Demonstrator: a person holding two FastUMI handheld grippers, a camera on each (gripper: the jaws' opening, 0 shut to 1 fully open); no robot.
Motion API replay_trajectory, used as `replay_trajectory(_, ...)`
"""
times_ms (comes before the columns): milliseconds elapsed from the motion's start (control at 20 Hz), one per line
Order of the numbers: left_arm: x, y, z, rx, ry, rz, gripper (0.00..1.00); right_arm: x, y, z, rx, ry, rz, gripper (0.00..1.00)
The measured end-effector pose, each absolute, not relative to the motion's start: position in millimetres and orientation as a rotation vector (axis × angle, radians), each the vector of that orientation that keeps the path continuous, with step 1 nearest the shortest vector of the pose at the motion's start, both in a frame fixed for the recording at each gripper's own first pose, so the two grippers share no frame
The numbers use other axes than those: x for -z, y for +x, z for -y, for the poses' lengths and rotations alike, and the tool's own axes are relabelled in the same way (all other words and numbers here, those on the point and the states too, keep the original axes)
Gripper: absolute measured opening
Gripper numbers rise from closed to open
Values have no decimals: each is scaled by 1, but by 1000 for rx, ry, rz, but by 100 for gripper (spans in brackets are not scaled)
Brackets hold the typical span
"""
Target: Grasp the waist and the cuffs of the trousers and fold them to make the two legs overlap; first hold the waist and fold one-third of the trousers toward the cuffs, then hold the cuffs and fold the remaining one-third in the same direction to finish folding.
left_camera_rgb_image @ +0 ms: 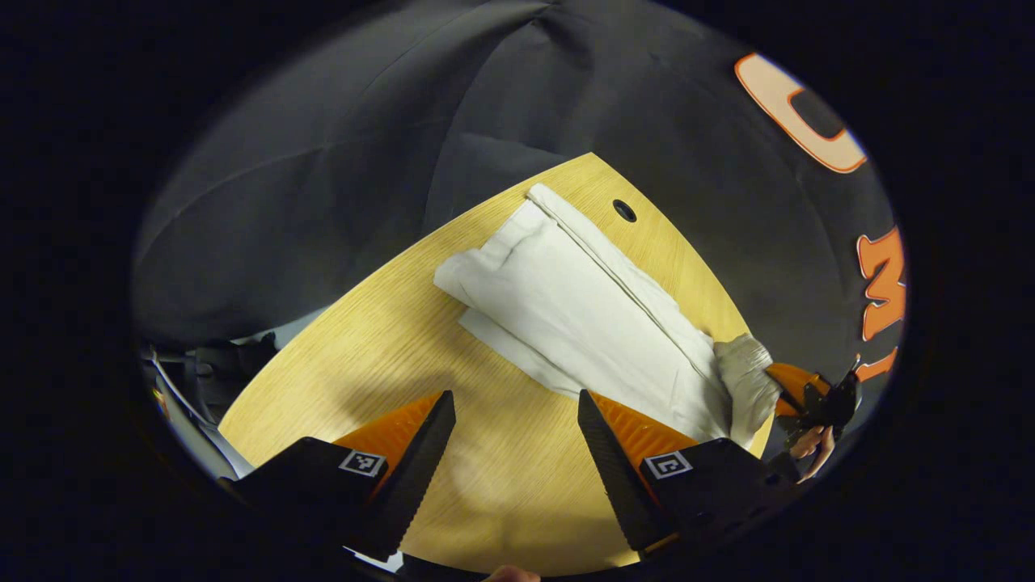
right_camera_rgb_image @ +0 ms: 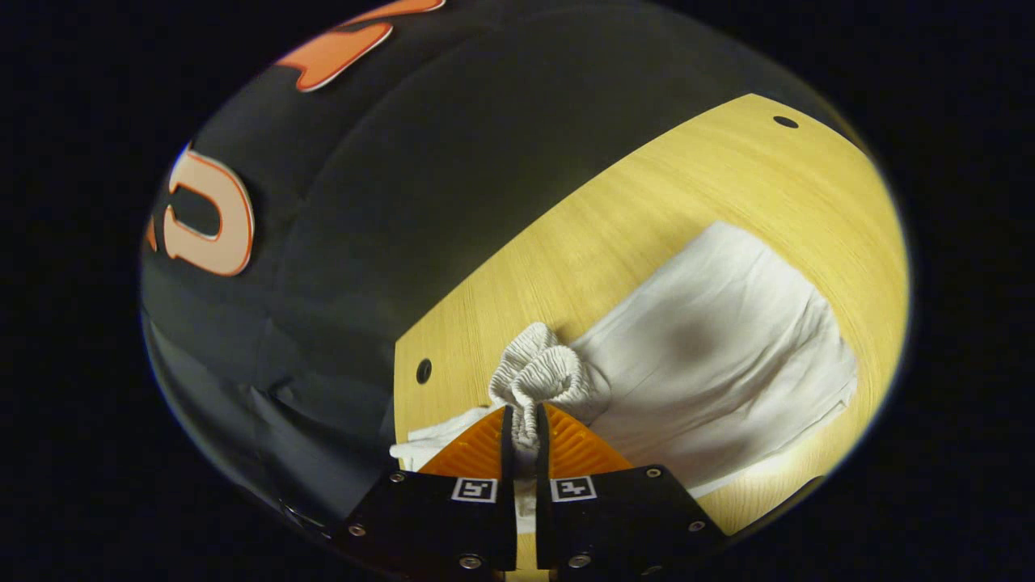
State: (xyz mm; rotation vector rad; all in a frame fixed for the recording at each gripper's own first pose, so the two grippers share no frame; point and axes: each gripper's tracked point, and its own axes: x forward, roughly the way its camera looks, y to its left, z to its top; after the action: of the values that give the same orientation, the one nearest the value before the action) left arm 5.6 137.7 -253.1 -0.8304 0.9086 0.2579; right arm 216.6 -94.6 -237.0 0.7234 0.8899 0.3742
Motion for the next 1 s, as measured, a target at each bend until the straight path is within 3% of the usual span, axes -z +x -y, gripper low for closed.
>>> replay_trajectory(300,257,17,-123,-219,-1015,-888,100,228,216,94,-460,821,-980,23)
replay_trajectory(600,252,14,-143,-261,-1193,-824,100,211,192,89,-560,795,-942,40)
replay_trajectory(650,254,12,-151,-277,-1224,-815,100,208,191,94,-563,783,-932,57)
replay_trajectory(700,257,8,-158,-297,-1245,-809,97,207,191,101,-561,766,-921,49)
replay_trajectory(900,269,14,-191,-366,-1320,-744,100,197,199,135,-524,717,-858,61)
replay_trajectory(950,271,17,-198,-370,-1347,-725,100,194,201,143,-518,723,-846,72)
replay_trajectory(1000,269,22,-200,-355,-1386,-709,100,190,203,148,-511,734,-841,62)
